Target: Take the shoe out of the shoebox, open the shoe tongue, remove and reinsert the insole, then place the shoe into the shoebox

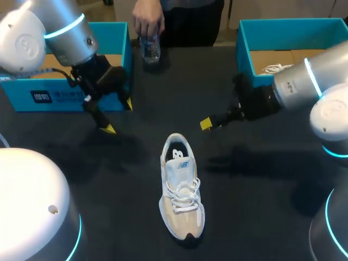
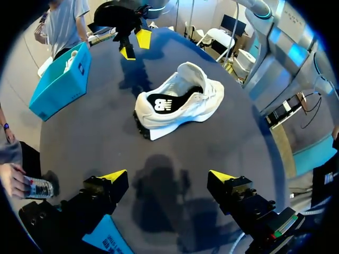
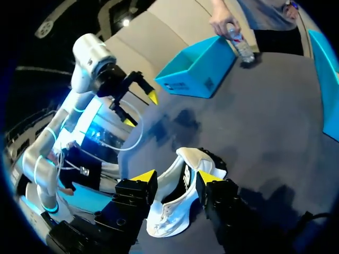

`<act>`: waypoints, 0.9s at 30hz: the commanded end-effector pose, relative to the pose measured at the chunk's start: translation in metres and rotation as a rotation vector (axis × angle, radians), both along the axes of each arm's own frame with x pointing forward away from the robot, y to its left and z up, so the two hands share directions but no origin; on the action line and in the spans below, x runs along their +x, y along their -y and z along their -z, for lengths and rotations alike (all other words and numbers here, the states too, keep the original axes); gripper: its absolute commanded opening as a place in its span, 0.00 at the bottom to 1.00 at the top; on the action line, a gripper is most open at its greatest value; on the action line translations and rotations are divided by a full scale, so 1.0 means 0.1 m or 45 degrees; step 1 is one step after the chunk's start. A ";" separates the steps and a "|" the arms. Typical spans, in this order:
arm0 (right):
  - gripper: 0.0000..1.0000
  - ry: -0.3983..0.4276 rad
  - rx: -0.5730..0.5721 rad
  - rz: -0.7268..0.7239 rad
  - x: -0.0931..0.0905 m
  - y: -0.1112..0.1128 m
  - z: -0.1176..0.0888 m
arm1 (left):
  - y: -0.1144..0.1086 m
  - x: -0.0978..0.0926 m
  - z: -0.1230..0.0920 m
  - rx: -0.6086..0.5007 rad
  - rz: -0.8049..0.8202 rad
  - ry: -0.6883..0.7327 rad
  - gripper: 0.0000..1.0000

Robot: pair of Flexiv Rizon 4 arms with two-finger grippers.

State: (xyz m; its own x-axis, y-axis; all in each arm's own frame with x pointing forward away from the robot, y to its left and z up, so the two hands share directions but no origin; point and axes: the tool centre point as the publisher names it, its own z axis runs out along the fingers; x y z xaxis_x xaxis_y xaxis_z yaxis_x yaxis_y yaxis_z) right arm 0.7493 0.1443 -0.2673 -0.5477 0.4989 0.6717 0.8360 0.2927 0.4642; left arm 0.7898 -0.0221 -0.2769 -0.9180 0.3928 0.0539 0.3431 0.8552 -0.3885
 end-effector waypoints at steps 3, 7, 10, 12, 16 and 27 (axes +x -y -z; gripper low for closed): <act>0.47 -0.127 -0.188 -0.045 0.08 0.03 -0.12 | -0.11 0.07 -0.18 0.012 0.010 -0.013 1.00; 0.48 -0.171 -0.236 -0.045 0.14 0.08 -0.17 | -0.15 0.13 -0.25 0.015 -0.002 -0.016 1.00; 0.48 -0.217 -0.284 -0.042 0.19 0.10 -0.21 | -0.17 0.15 -0.29 0.019 -0.017 -0.002 1.00; 0.48 -0.249 -0.326 -0.035 0.23 0.11 -0.26 | -0.19 0.16 -0.34 0.021 -0.024 0.000 1.00; 0.48 -0.299 -0.413 0.010 0.25 0.11 -0.33 | -0.24 0.19 -0.42 0.021 -0.032 0.000 1.00; 0.00 -0.353 -0.651 0.246 0.14 -0.09 -0.44 | -0.48 0.47 -0.70 -0.034 0.028 -0.059 1.00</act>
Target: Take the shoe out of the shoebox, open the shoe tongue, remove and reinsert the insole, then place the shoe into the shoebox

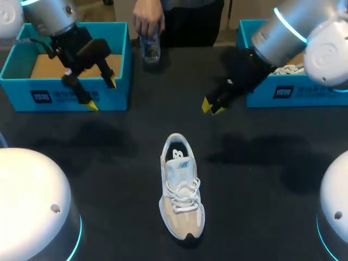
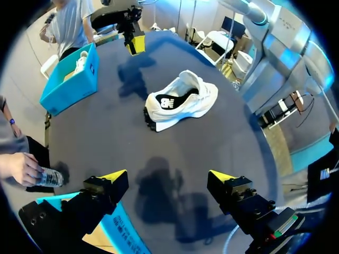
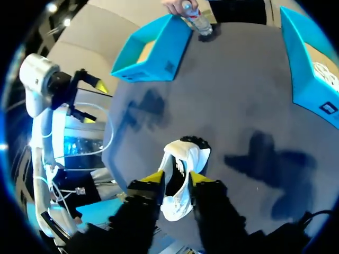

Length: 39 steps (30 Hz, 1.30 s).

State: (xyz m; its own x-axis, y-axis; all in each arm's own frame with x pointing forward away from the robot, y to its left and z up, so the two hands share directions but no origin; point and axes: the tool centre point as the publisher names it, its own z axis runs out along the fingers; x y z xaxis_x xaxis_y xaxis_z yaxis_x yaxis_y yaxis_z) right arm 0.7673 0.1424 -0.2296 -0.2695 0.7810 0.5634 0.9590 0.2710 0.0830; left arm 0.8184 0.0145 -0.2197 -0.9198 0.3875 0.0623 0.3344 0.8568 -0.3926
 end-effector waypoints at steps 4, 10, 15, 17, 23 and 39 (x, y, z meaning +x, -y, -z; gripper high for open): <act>0.00 0.124 -0.273 0.186 -0.18 -0.23 -0.09 | -0.18 0.28 -0.20 0.007 0.075 -0.073 1.00; 0.00 0.124 -0.273 0.186 -0.18 -0.23 -0.09 | -0.18 0.28 -0.20 0.007 0.075 -0.073 1.00; 0.00 0.124 -0.273 0.186 -0.18 -0.23 -0.09 | -0.18 0.28 -0.20 0.007 0.075 -0.073 1.00; 0.00 0.117 -0.277 0.159 -0.18 -0.40 -0.02 | -0.21 0.30 -0.19 0.012 0.168 0.003 1.00; 0.00 0.156 -0.353 0.185 -0.31 -0.76 0.07 | -0.42 0.39 -0.22 0.023 0.342 0.136 1.00; 0.00 0.173 -0.566 0.377 -0.48 -1.06 0.22 | -0.65 0.52 -0.20 0.101 0.486 0.129 1.00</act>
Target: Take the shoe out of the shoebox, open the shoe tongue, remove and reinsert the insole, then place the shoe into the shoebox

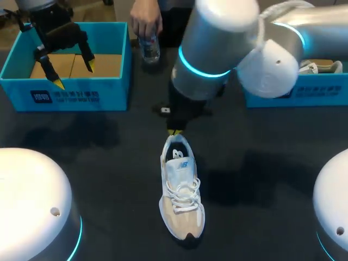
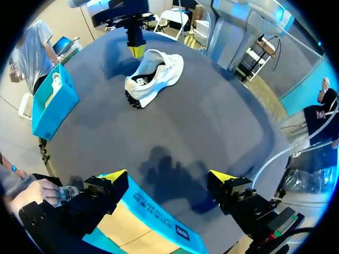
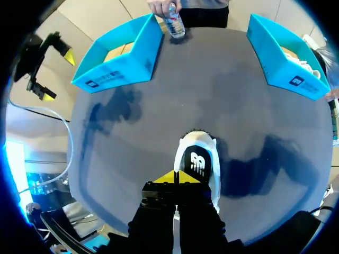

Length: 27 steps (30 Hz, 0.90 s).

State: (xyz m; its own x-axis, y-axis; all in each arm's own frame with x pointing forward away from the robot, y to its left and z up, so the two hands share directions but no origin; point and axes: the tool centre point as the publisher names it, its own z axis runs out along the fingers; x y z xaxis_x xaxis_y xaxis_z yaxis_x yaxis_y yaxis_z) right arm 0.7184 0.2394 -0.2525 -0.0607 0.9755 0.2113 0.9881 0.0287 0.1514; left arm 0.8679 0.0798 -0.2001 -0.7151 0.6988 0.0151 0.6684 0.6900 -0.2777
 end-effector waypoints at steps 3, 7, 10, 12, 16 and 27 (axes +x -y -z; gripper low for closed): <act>0.00 0.002 -0.095 0.015 0.01 -0.09 -0.01 | 0.00 0.03 0.00 0.005 0.003 -0.007 1.00; 0.00 -0.006 -0.211 -0.050 0.04 -0.15 0.15 | 0.00 0.03 0.00 0.005 0.003 -0.007 1.00; 0.00 -0.002 -0.259 -0.055 0.03 -0.17 0.27 | 0.00 0.03 0.00 0.005 0.003 -0.007 1.00; 0.00 0.027 -0.298 -0.049 0.02 -0.17 0.34 | 0.00 0.03 0.00 0.005 0.003 -0.007 1.00; 0.00 0.085 -0.391 -0.037 -0.01 -0.16 0.43 | 0.00 0.03 0.00 0.005 0.003 -0.007 1.00; 0.00 0.121 -0.428 0.050 -0.10 -0.12 0.48 | 0.00 0.03 0.00 0.005 0.003 -0.007 1.00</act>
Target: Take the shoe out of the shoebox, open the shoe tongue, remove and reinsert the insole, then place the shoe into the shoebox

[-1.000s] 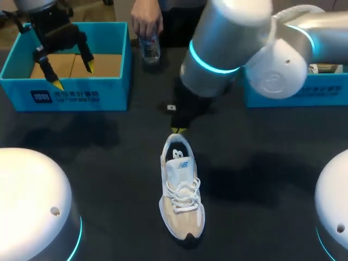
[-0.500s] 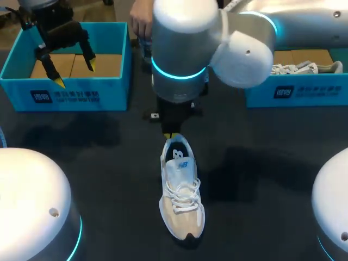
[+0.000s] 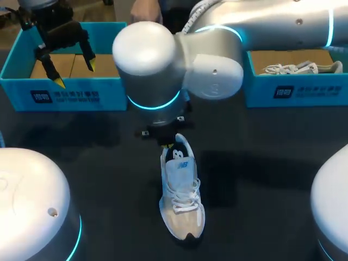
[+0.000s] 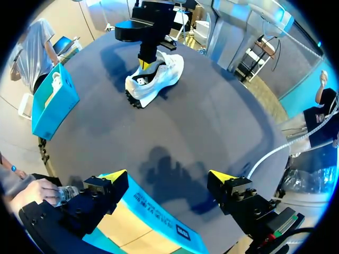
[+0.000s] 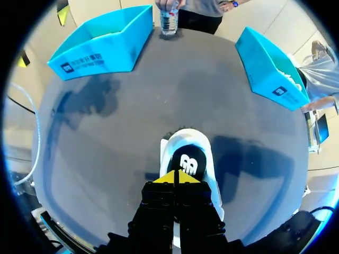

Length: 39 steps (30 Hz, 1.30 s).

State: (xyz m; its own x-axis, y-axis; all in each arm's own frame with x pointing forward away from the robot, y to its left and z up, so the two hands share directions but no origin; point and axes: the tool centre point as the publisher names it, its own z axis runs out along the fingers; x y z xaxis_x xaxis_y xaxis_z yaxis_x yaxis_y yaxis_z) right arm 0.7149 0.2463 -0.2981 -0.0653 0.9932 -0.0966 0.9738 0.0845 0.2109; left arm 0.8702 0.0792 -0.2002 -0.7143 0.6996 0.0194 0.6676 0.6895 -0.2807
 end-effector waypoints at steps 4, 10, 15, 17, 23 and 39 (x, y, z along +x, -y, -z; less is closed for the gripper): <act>0.00 -0.042 -0.153 0.109 0.02 0.07 0.17 | 0.00 0.01 0.00 0.004 0.001 -0.001 1.00; 0.00 -0.087 -0.259 0.139 0.01 0.19 0.29 | 0.00 0.01 0.00 0.004 0.001 -0.001 1.00; 0.00 -0.113 -0.313 0.122 -0.02 0.22 0.41 | 0.00 0.01 0.00 0.004 0.001 -0.001 1.00; 0.00 -0.120 -0.351 0.112 -0.02 0.21 0.46 | 0.00 0.01 0.00 0.004 0.001 -0.001 1.00; 0.00 -0.172 -0.426 0.131 -0.09 0.28 0.59 | 0.00 0.01 0.00 0.004 0.001 -0.001 1.00; 0.00 -0.252 -0.403 0.128 -0.05 0.51 0.88 | 0.00 0.01 0.00 0.004 0.001 -0.001 1.00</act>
State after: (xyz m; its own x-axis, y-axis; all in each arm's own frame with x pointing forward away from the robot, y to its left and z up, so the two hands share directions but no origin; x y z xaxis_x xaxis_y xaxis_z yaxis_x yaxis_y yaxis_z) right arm 0.7079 0.1981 -0.3712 -0.0204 0.9103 -0.4134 0.9997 0.0243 0.0041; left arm 0.8701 0.0792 -0.1998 -0.7144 0.6994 0.0196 0.6675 0.6897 -0.2807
